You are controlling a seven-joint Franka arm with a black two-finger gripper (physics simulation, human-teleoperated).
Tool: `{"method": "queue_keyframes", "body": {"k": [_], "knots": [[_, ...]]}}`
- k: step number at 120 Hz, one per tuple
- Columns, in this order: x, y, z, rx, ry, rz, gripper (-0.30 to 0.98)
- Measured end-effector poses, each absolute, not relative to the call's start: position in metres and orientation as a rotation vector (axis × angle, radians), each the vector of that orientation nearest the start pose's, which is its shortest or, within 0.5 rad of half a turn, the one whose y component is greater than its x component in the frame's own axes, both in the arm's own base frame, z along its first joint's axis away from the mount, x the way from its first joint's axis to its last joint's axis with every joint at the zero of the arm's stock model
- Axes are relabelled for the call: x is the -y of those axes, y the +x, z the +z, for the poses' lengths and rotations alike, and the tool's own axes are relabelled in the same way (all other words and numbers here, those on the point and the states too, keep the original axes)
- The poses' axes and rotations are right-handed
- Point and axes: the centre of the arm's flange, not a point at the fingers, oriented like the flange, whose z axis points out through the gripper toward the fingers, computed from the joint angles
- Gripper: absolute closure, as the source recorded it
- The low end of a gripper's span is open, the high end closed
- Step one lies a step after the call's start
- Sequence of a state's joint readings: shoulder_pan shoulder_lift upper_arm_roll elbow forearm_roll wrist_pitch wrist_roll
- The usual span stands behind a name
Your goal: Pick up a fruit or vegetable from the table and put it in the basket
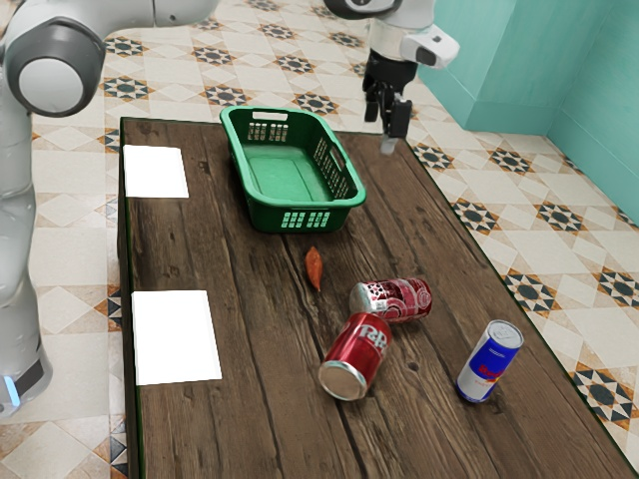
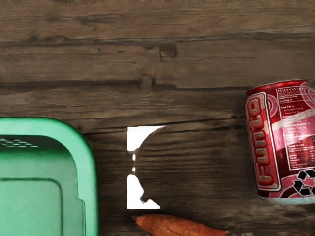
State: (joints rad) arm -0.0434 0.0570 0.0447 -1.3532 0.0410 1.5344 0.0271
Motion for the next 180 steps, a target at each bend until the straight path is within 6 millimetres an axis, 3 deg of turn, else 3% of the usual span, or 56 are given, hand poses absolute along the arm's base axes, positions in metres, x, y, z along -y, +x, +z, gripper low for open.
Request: {"method": "queue_keyframes", "body": {"k": [35, 52, 60, 66, 81, 93, 102, 114, 129, 140, 159, 180], "knots": [[-0.005, 0.566, 0.693, -0.064, -3.076, -0.178, 0.00], [-0.003, 0.576, 0.675, -0.055, -3.079, -0.125, 0.00], [0.000, 0.583, 0.649, -0.053, -3.082, -0.054, 0.00], [0.002, 0.574, 0.628, -0.045, -3.084, -0.014, 0.00], [0.003, 0.514, 0.592, 0.001, -3.109, 0.005, 0.00], [-0.011, 0.491, 0.582, 0.196, -3.131, -0.023, 0.00], [-0.023, 0.490, 0.578, 0.430, -3.151, -0.024, 0.00], [-0.057, 0.497, 0.571, 0.779, -3.127, -0.016, 0.00], [-0.041, 0.505, 0.566, 0.962, -3.070, -0.008, 0.00], [-0.039, 0.504, 0.564, 1.157, -3.009, 0.011, 0.01], [-0.031, 0.508, 0.543, 1.475, -2.885, 0.067, 0.04], [-0.035, 0.522, 0.543, 1.798, -2.707, 0.110, 0.05]]}}
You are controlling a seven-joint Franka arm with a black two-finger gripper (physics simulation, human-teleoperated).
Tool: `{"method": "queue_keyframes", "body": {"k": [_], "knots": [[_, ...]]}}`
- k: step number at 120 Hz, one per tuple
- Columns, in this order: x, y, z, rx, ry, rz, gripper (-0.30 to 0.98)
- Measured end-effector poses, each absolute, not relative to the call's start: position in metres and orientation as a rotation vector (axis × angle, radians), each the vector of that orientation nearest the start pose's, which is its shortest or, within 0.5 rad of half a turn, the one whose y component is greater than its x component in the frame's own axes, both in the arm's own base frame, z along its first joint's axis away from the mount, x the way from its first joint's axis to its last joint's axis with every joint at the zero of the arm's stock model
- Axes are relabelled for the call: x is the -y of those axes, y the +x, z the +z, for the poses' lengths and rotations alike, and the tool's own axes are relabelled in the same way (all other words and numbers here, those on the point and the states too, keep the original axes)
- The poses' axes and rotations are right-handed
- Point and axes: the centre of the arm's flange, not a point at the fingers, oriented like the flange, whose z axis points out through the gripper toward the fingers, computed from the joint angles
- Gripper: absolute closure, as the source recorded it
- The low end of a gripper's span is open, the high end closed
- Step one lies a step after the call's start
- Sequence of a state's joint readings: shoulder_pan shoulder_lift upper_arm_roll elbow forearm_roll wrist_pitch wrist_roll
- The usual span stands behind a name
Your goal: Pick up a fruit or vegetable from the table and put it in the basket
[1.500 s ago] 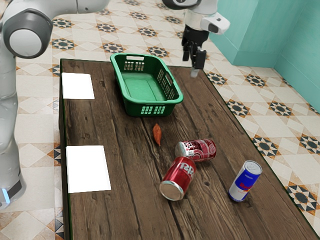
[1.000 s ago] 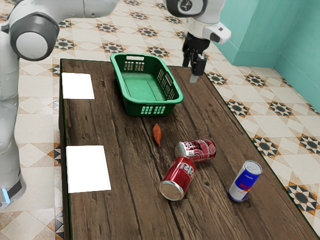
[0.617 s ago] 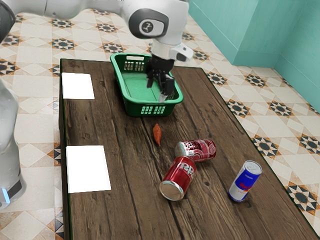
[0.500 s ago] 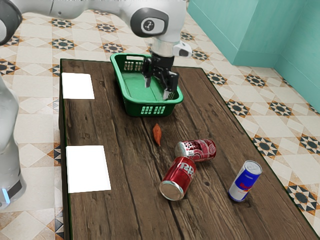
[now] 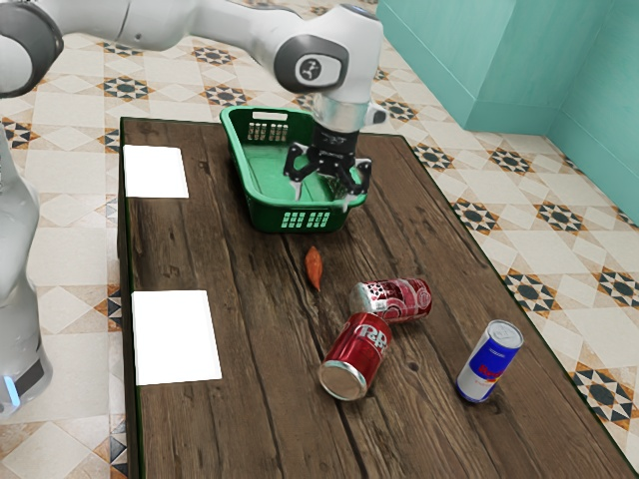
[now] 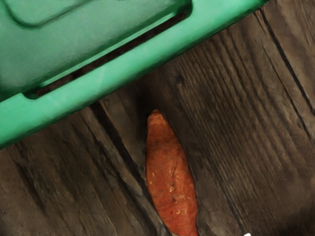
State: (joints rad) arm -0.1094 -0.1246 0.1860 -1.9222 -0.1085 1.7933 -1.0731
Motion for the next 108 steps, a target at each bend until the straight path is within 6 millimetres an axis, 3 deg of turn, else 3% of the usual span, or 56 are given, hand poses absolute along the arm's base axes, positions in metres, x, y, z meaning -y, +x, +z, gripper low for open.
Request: {"method": "queue_keyframes", "body": {"k": [15, 39, 57, 108], "knots": [[-0.032, 0.530, 0.526, 1.960, -2.569, 0.186, 0.06], [-0.004, 0.522, 0.482, 2.082, -2.421, 0.302, 0.06], [-0.006, 0.520, 0.458, 2.198, -2.320, 0.331, 0.06], [-0.011, 0.521, 0.451, 2.358, -2.172, 0.294, 0.06]]}}
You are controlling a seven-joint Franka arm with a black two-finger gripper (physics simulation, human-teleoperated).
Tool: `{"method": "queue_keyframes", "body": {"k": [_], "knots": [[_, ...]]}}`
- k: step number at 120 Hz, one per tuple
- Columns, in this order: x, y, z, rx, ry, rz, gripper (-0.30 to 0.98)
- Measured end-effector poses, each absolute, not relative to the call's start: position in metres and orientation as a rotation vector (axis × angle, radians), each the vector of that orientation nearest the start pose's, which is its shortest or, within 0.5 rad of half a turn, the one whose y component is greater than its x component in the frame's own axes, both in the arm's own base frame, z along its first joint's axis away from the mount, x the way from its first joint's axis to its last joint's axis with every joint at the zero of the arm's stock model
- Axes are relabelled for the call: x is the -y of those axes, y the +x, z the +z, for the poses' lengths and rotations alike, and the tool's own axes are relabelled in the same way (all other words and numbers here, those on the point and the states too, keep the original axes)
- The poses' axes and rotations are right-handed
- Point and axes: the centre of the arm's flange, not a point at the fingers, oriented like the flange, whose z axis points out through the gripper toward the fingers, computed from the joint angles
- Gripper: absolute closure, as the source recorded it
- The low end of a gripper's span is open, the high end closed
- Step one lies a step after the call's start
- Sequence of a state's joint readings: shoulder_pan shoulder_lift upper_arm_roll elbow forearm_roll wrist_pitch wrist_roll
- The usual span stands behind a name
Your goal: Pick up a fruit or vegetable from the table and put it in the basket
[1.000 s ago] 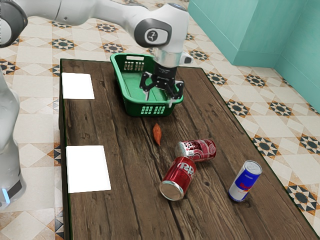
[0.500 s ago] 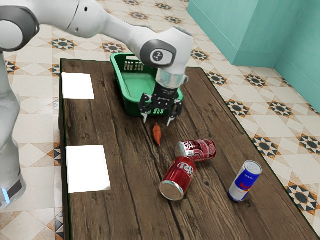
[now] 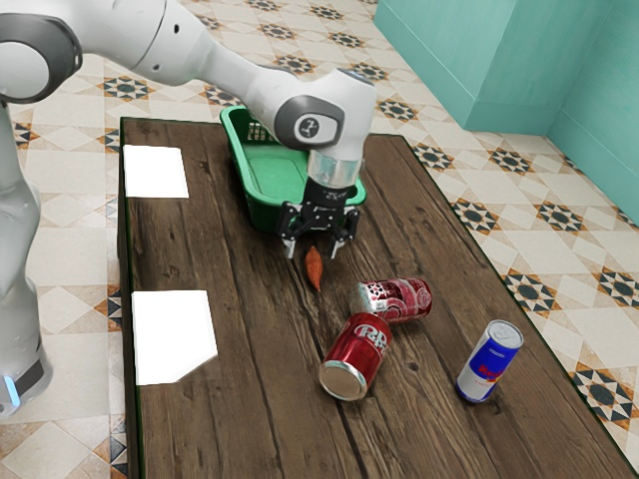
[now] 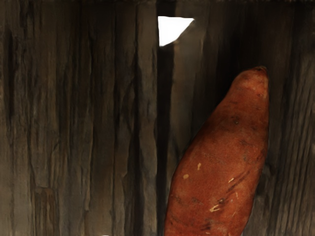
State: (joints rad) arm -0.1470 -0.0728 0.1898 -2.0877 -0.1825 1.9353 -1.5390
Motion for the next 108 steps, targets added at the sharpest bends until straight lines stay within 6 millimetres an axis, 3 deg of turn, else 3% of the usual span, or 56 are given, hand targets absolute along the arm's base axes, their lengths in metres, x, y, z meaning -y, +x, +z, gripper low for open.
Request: {"method": "queue_keyframes", "body": {"k": [24, 57, 95, 108], "knots": [[-0.025, 0.525, 0.444, -2.311, 2.020, -0.270, 0.06], [-0.022, 0.538, 0.418, -2.361, 2.006, -0.290, 0.09], [-0.019, 0.546, 0.412, -2.373, 2.006, -0.280, 0.47], [-0.021, 0.547, 0.418, -2.367, 2.001, -0.263, 0.51]]}}
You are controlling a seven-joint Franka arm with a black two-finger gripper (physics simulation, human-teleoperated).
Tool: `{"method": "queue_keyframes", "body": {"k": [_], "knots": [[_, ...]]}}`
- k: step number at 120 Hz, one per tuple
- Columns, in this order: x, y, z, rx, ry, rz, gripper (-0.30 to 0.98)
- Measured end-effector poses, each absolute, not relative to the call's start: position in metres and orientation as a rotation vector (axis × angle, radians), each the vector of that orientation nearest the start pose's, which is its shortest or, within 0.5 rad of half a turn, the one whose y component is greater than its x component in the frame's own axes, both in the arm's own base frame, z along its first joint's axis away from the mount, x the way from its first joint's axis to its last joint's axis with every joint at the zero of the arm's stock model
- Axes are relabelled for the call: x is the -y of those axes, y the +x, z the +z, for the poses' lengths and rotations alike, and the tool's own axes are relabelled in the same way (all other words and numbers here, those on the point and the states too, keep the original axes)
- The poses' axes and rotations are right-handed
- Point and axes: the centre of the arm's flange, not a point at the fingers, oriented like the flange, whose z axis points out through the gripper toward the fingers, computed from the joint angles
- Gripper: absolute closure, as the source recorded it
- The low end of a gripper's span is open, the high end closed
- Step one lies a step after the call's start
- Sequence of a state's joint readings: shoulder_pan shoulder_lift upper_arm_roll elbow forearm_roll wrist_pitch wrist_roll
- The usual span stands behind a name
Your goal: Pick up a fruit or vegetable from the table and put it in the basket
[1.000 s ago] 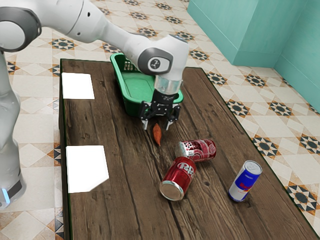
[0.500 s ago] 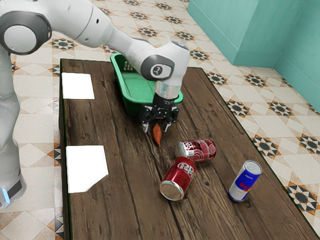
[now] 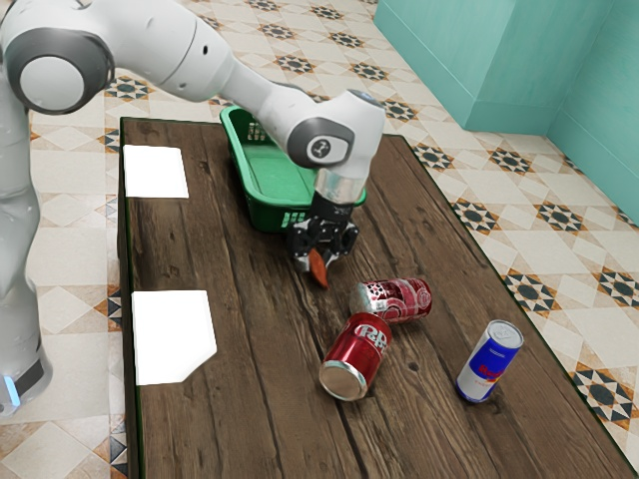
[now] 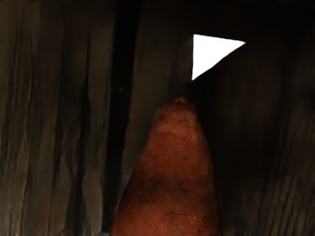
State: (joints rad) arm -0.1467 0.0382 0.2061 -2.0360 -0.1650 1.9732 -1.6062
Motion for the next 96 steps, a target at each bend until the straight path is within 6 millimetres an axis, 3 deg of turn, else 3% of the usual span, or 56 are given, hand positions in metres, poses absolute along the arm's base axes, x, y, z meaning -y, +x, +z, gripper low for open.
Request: {"method": "queue_keyframes", "body": {"k": [16, 42, 49, 57, 72, 96], "knots": [[-0.021, 0.544, 0.449, -2.323, 1.987, -0.210, 0.52], [0.004, 0.553, 0.547, -2.164, 2.023, -0.025, 0.52], [-0.002, 0.557, 0.566, -2.155, 2.013, 0.006, 0.52], [-0.029, 0.562, 0.579, -2.194, 1.965, 0.031, 0.52], [-0.105, 0.560, 0.585, -2.320, 1.837, 0.054, 0.52], [-0.225, 0.537, 0.555, -2.545, 1.621, 0.022, 0.53]]}}
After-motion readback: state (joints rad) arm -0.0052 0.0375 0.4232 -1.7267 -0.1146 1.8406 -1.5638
